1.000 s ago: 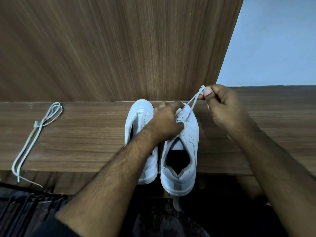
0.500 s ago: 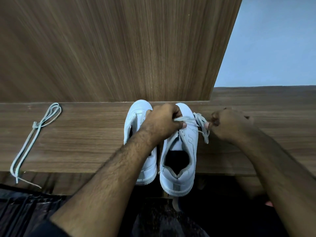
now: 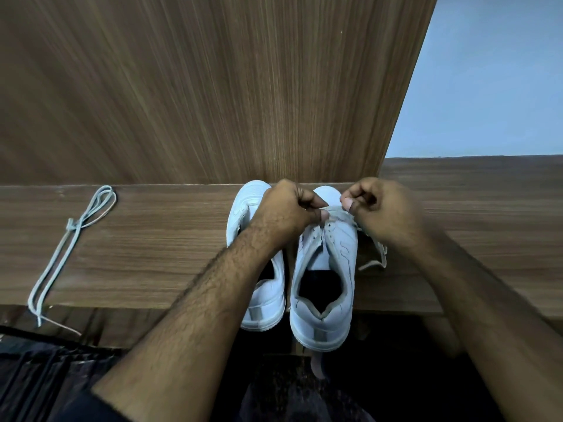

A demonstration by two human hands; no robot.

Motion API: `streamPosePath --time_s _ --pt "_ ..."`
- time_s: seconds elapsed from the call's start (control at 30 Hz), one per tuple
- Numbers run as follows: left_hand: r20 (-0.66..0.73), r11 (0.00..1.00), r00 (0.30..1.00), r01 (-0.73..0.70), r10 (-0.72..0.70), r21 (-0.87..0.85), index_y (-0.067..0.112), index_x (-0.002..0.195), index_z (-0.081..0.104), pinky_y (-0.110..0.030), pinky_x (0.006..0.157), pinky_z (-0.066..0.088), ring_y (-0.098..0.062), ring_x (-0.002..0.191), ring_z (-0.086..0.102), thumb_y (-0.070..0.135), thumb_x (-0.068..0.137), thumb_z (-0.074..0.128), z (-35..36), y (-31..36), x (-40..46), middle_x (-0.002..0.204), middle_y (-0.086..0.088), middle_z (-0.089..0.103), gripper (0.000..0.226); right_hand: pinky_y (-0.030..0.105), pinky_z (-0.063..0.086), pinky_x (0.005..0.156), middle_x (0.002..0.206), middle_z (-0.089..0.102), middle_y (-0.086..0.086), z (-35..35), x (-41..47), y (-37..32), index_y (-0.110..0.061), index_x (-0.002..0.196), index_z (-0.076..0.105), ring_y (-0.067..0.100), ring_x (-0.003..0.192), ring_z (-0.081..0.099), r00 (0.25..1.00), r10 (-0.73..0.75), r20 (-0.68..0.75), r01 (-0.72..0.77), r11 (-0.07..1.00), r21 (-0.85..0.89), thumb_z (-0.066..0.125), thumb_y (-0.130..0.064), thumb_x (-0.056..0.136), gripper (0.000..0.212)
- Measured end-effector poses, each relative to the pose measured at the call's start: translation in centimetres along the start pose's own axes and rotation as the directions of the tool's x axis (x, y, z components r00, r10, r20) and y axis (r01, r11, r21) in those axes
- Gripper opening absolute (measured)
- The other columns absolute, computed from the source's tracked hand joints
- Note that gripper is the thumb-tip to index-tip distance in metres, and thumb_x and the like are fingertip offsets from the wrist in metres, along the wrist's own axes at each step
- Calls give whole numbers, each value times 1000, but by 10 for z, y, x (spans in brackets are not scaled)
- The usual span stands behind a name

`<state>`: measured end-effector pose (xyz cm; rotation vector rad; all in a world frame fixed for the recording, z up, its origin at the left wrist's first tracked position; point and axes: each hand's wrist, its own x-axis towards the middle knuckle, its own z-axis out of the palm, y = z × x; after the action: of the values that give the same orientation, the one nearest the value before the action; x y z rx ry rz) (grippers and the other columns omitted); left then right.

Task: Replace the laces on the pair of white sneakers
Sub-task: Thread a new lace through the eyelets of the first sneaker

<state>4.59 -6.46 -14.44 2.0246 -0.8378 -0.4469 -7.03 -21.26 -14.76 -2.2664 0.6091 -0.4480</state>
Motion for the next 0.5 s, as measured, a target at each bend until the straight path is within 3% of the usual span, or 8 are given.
streamPosePath --time_s 0.1,0.23,0.33,0.4,0.5 --pt "3 998 1000 8 -8 -54 17 89 82 -22 81 57 -7 82 74 16 81 83 -3 1 -1 80 4 78 8 36 55 76 86 66 -9 -2 0 3 -32 90 67 9 81 63 997 -39 62 38 999 10 65 -36 94 6" --pt "60 998 997 -35 38 -48 16 93 82 -24 84 59 -8 87 74 19 82 82 -4 5 -6 84 4 78 11 44 48 90 93 47 -18 8 -4 -1 -37 95 64 14 99 55 980 -123 156 151 971 -185 63 -41 93 4" --pt "-6 998 1000 -13 13 -57 17 91 82 -14 78 55 -1 83 72 20 83 82 -4 4 -5 82 6 78 8 34 47 79 91 47 -16 7 -1 -5 -33 89 67 12 93 56 992 -116 52 122 985 -125 65 -39 93 7" --pt "-80 999 996 23 -26 -33 19 90 83 -3 67 46 4 78 69 21 84 81 -5 4 -4 81 8 78 7 26 41 69 91 50 -13 2 0 -5 -33 84 66 6 86 55 995 -98 -27 95 992 -86 66 -39 93 11" --pt "-163 996 983 82 -85 -23 19 88 82 2 55 39 5 73 64 22 87 78 -5 3 -2 79 10 75 5 21 38 65 91 54 -11 -6 -1 -4 -27 87 70 2 82 56 989 -106 -107 99 993 -62 65 -40 93 15"
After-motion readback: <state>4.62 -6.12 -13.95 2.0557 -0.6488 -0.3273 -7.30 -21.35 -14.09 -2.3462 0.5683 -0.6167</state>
